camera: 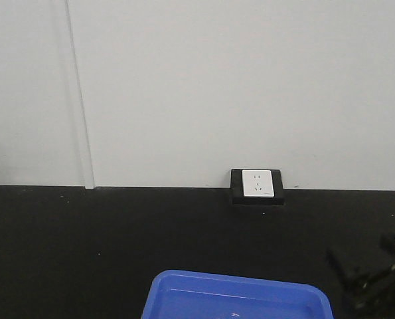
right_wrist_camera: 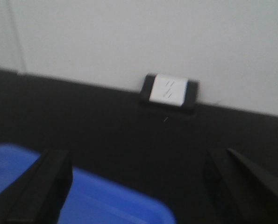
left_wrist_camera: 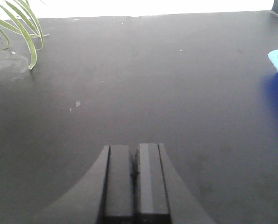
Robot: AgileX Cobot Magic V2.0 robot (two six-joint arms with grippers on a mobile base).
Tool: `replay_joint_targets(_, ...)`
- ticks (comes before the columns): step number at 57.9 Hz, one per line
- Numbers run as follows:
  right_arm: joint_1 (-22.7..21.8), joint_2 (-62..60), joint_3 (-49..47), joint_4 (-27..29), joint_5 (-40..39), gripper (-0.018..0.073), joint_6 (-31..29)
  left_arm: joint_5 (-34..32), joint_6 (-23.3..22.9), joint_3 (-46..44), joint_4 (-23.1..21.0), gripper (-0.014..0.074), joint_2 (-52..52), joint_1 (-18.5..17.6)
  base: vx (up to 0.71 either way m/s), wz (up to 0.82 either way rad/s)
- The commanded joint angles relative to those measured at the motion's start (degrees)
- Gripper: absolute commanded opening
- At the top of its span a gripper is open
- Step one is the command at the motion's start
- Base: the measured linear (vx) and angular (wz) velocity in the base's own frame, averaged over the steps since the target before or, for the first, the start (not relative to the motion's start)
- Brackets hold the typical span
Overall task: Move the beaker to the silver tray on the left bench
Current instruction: 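Grasp the clear glass beaker with the right gripper and lift it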
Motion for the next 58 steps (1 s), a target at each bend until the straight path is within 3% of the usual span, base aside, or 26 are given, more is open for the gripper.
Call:
replay_joint_targets(1, -0.12, 3.98, 0.60, -13.33, -10.76, 0.0569, 6.33, -4.44, -0.23, 1.51, -0.10, 0.0002, -0.82, -0.18, 0.00, 0.00)
replay_joint_targets(6, -0.12, 9.18, 0.65, -20.78, -17.48, 0.0566, 10.12, -4.44, -0.23, 1.51, -0.10, 0.0002, -0.82, -0.18, 0.00, 0.00)
replay_joint_targets(9, -0.12, 12.41, 0.65, -22.49, -21.19, 0.0566, 10.52, -4.44, -0.23, 1.51, -0.10, 0.0002, -0.82, -0.18, 0.00, 0.00)
replay_joint_targets(18, -0.12, 20.42, 0.34, -22.43, -26.82, 0.0566, 9.46, -4.44, -0.23, 1.51, -0.10, 0.0002, -0.82, -0.18, 0.00, 0.00)
replay_joint_targets(37, 0.21, 35.15, 0.34, -19.97, -42.27, 0.0566, -5.25, -4.44, -0.23, 1.51, -0.10, 0.0002, -0.82, -0.18, 0.00, 0.00)
replay_joint_targets(43, 2.58, 38.13, -0.45, -16.74, -42.58, 0.0566, -8.07, -4.44, -0.23, 1.51, -0.10, 0.0002, -0.82, -0.18, 0.00, 0.00)
replay_joint_targets(58, 8.38, 43.47, -6.05, -14.03, -40.45, 0.0566, -7.81, -4.44, -0.23, 1.51, -0.10, 0.0002, -0.82, -0.18, 0.00, 0.00)
